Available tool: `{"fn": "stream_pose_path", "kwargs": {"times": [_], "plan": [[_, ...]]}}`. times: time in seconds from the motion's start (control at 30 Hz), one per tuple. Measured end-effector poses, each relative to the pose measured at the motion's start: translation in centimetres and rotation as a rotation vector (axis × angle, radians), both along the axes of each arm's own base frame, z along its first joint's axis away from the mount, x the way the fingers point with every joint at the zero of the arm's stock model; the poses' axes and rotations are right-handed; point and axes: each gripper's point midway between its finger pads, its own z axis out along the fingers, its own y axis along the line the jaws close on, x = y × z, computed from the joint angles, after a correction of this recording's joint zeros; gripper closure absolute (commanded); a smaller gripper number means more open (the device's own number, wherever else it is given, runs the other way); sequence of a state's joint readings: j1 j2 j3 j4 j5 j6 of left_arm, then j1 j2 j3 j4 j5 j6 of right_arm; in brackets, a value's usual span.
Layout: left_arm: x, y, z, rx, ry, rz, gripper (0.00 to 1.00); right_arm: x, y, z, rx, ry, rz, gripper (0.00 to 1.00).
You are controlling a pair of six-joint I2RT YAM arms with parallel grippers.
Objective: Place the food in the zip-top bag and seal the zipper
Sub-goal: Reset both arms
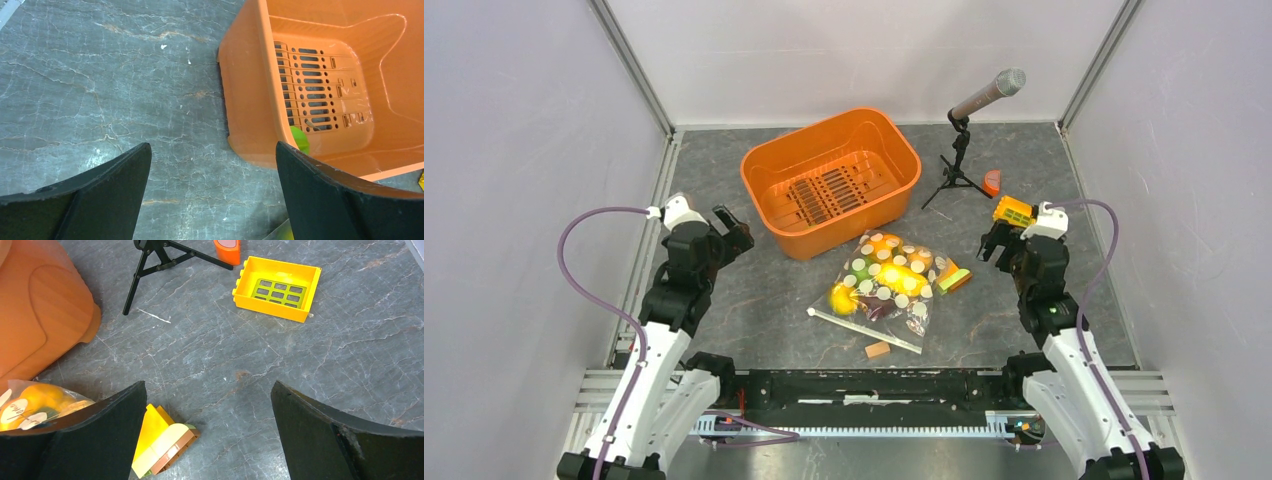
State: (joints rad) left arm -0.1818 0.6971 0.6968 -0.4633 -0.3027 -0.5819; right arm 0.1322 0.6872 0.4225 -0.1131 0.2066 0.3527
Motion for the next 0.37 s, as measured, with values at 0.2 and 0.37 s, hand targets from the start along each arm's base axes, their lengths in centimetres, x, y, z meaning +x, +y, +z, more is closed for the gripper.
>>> {"fn": "stream_pose_path", "kwargs": {"times": [0.2, 0.37], "plan": [[-0.03, -0.31, 0.1, -0.002, -0.005, -0.011, 0.0, -0.26, 0.0, 0.87, 0.012, -0.032, -0.003, 0.02], [-0.05, -0.46, 0.08, -0.001, -0.004, -0.015, 0.0, -0.26, 0.05, 1.02, 0.02, -0.038, -0.004, 0.02]]}}
